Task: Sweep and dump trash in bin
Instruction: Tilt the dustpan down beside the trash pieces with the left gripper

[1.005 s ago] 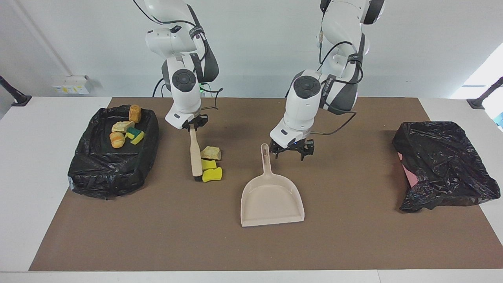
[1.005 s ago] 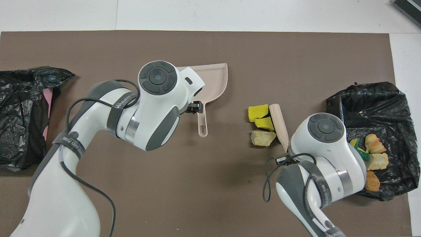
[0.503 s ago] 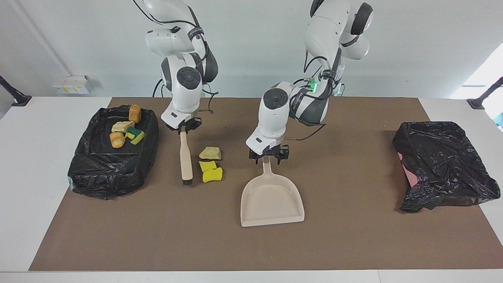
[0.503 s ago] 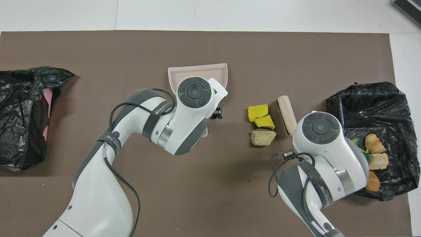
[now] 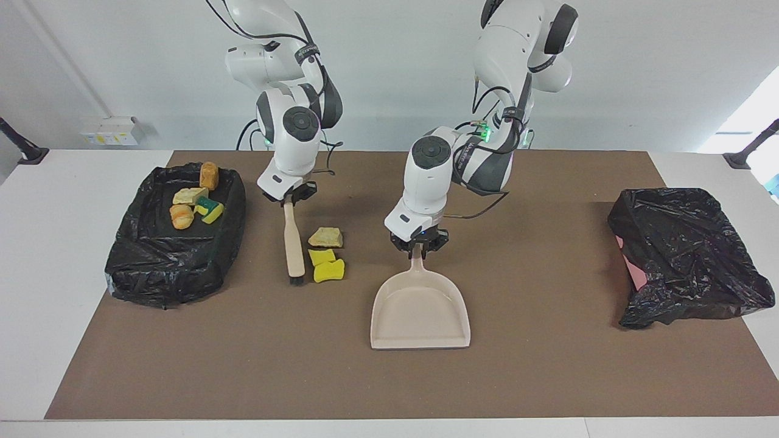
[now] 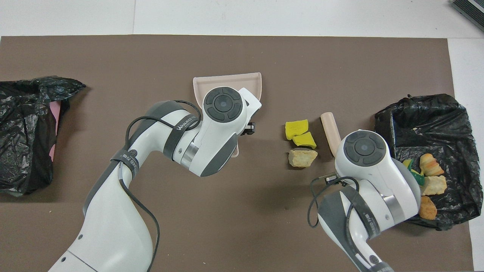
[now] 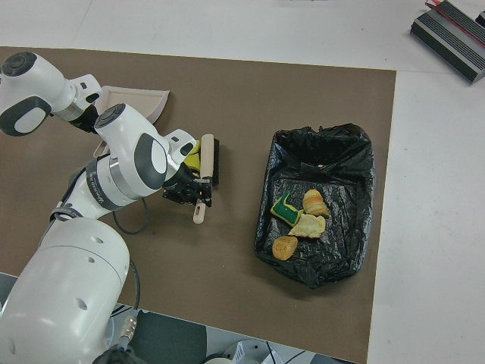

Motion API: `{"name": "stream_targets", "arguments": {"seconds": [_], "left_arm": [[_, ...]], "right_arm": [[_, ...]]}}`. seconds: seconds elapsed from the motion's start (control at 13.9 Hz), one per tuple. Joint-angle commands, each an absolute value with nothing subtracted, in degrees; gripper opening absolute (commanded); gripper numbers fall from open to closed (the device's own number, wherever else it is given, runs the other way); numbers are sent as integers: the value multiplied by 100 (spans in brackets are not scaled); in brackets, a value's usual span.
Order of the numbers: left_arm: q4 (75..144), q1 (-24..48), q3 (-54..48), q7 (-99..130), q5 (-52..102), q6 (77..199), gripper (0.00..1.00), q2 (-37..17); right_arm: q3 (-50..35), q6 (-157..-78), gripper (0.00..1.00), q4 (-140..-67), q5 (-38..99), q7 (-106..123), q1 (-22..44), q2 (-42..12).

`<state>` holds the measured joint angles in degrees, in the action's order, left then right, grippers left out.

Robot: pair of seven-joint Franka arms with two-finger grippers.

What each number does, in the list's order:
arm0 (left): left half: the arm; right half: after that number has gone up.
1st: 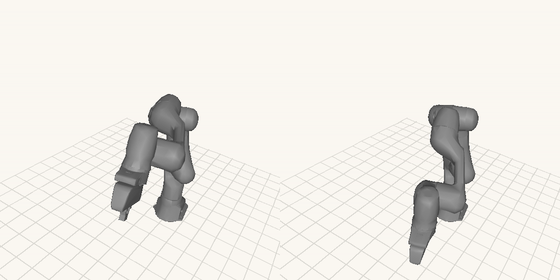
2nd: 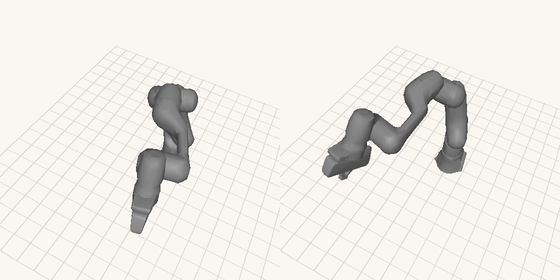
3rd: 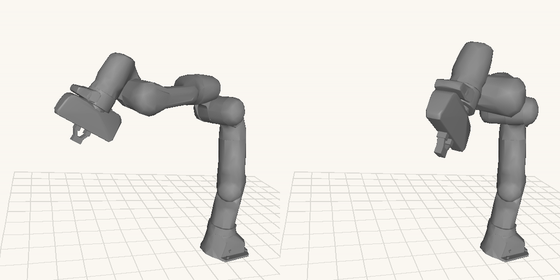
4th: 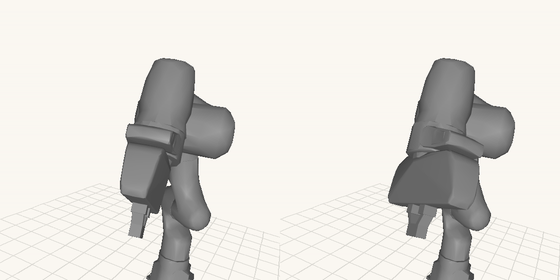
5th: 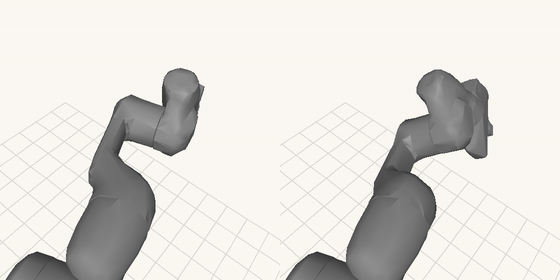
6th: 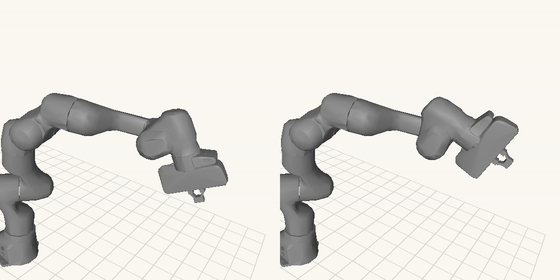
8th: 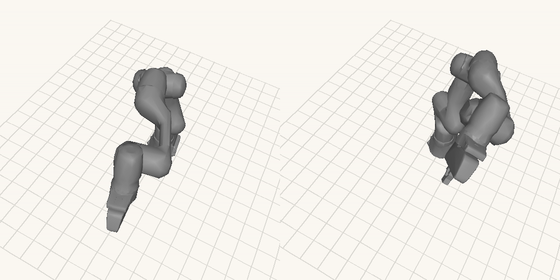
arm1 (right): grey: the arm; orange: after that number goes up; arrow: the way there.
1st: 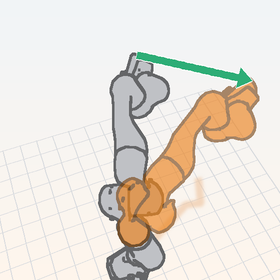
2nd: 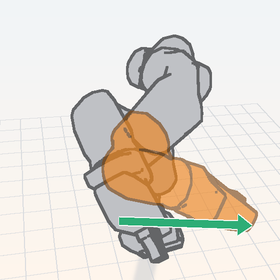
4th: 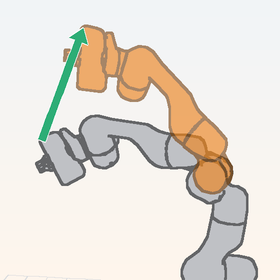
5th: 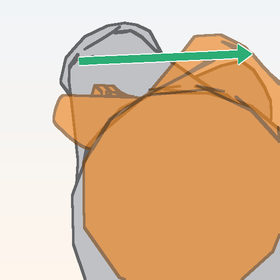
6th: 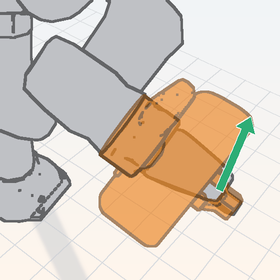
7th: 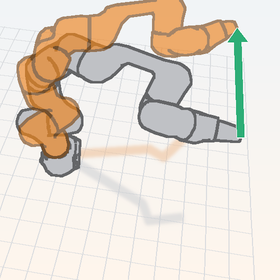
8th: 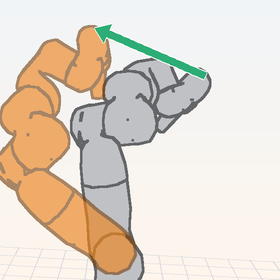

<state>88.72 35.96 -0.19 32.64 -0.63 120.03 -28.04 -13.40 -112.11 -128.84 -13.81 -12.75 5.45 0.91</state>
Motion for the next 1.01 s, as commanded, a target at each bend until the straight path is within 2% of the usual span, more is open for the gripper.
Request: {"name": "stream_targets", "arguments": {"seconds": [0.0, 0.29, 0.57, 0.72, 0.93], "left_arm": [[9017, 3516, 17, 2693, -88, 11787, 0, -2392], [9376, 3069, 35, 814, -88, 11216, 0, -1821], [10448, 2532, 26, -1436, -79, 11312, 0, -968], [10949, 2269, 18, -2604, -79, 11364, 0, -617], [11267, 2153, 35, -4275, -79, 11487, 0, -448]], "right_arm": [[-1362, -11215, 0, -12920, -1057, -1441, 589, 114], [-1362, -11259, 0, -12981, -511, -1616, 712, 97], [-1336, -11601, 0, -12981, -826, -2214, 607, 158], [-1353, -12265, 0, -13479, -826, -2294, 624, 394], [-1353, -12121, 0, -13667, -721, -1470, 422, 475]]}}
